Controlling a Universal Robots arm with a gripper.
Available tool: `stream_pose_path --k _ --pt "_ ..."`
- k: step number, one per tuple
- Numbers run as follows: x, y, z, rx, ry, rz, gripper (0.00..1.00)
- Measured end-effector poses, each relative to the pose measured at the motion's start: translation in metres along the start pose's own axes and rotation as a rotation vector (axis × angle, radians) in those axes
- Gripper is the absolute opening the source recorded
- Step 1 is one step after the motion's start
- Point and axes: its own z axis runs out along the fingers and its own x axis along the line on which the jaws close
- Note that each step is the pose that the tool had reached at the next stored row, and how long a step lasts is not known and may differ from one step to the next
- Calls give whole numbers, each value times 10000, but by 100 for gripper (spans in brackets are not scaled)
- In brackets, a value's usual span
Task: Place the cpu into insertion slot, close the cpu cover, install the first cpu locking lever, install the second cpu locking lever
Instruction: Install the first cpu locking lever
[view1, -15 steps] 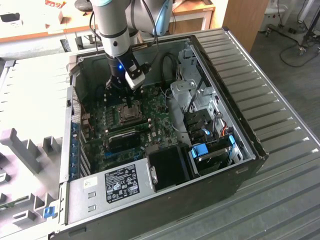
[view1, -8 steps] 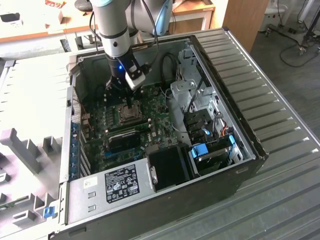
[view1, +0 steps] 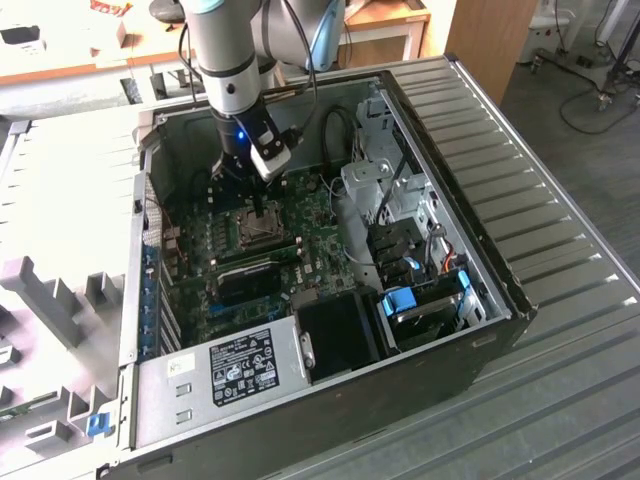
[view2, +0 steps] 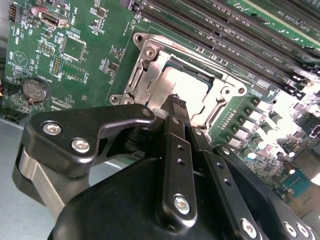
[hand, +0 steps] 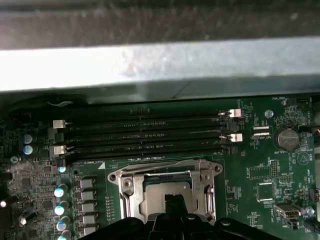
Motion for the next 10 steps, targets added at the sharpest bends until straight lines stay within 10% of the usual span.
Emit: stream_pose_path --k 10 --pt "-7 -40 -31 -101 7 8 10"
